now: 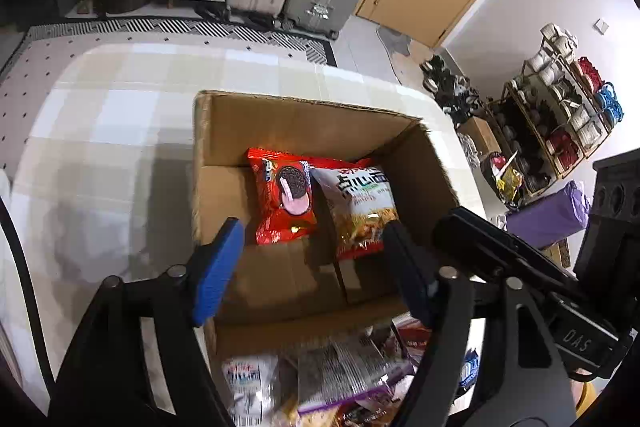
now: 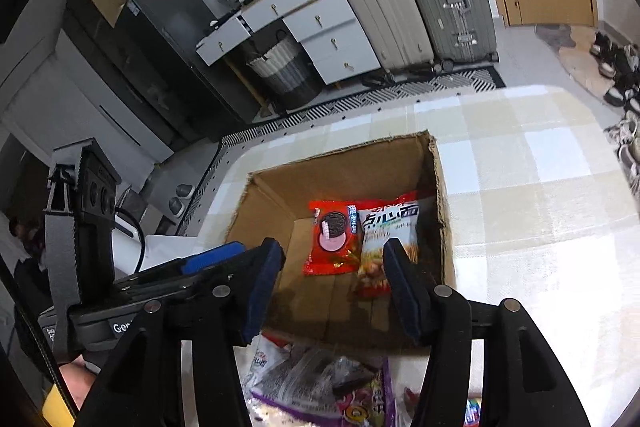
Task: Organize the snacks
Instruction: 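Withdraw both tools from the box back toward the snack pile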
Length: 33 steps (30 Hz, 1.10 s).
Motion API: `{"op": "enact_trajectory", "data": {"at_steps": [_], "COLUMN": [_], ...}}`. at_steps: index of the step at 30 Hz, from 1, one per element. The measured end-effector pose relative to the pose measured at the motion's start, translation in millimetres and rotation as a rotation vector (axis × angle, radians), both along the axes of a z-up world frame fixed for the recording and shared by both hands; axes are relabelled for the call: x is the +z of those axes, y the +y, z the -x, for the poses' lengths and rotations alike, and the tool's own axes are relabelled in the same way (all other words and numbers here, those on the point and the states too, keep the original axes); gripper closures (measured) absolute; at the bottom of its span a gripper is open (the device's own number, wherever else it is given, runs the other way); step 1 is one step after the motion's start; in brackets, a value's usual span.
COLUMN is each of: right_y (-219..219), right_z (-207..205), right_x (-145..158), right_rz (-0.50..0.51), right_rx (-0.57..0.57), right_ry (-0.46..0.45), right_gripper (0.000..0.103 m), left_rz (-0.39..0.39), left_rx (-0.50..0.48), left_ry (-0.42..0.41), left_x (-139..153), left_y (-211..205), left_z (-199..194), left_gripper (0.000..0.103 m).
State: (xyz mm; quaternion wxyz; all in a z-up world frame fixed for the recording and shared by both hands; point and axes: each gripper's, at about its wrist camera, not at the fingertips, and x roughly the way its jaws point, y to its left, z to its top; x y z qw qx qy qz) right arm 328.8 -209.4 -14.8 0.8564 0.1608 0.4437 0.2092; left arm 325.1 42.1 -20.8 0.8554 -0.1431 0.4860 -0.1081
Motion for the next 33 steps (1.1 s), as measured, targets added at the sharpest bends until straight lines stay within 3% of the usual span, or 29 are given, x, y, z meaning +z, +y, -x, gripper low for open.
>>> {"op": "enact_trajectory", "data": {"at_steps": [4,6,11,14,17,20,26,28,30,33], "right_y": [-2,-1,-7,-8,-8,-13,-28,-33,-37,-38], "right_z": [30,43,96,130,166,201,259,275,290,304], "right_x": [22,30,58,75,89,99,106,103,98,91], "right_rz": [0.021,0.025,0.019,0.028,0.051,0.035,-0.003,-0.003,-0.023,-0.033], "right_rx": [0.01,0.022,0.026,0.023,0.028,0.019,-0.024,-0.029,-0.031,-0.031], "right_ry": [-0.068,-0.081,-0.159,-0.215,-0.28,-0.333,-0.394,-0.405,-0.402,-0.393], "right_gripper": [0.04,0.024,0.016,0.01,0.008,0.006,0.004,0.004,0.004,0.004], "left_rz": [-0.013,-0.05,-0.132,-0.133,-0.141,-0.147,-0.242,-0.244,-0.275,-0.344], "left_rx": [0.055,0.083,0.111,0.128,0.15,0.15,0.156,0.173,0.196,0.208], "left_ry": [-0.034,-0.065,-0.171,-0.233,-0.302,-0.377,-0.482,-0.478,-0.433,-0.435], "left_x": [19,31,67,89,114,136,163,164,159,152], "left_y": [10,11,10,7,4,0,-18,-19,-21,-27], "left_z": [30,50,104,140,178,218,297,319,333,358], "left_gripper": [0.022,0.022,0.021,0.015,0.001,0.001,0.001,0.001,0.001,0.001]}}
